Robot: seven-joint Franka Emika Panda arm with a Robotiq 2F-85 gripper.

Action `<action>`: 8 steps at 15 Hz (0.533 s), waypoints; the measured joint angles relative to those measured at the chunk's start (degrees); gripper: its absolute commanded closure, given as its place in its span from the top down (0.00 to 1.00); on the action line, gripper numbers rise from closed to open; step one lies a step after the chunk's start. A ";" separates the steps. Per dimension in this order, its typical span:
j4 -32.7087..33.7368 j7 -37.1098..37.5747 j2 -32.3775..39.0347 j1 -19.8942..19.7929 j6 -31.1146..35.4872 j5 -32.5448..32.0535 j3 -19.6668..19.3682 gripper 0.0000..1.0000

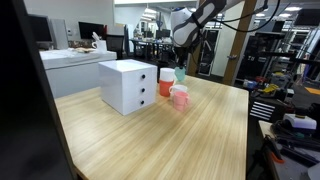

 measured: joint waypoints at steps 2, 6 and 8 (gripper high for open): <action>-0.29 0.00 -1.77 -0.23 -4.82 4.56 3.03 0.02; -0.56 -0.01 -2.94 -0.49 -9.51 8.19 4.29 0.02; -0.69 -0.27 -3.43 -0.79 -12.34 9.61 4.67 0.02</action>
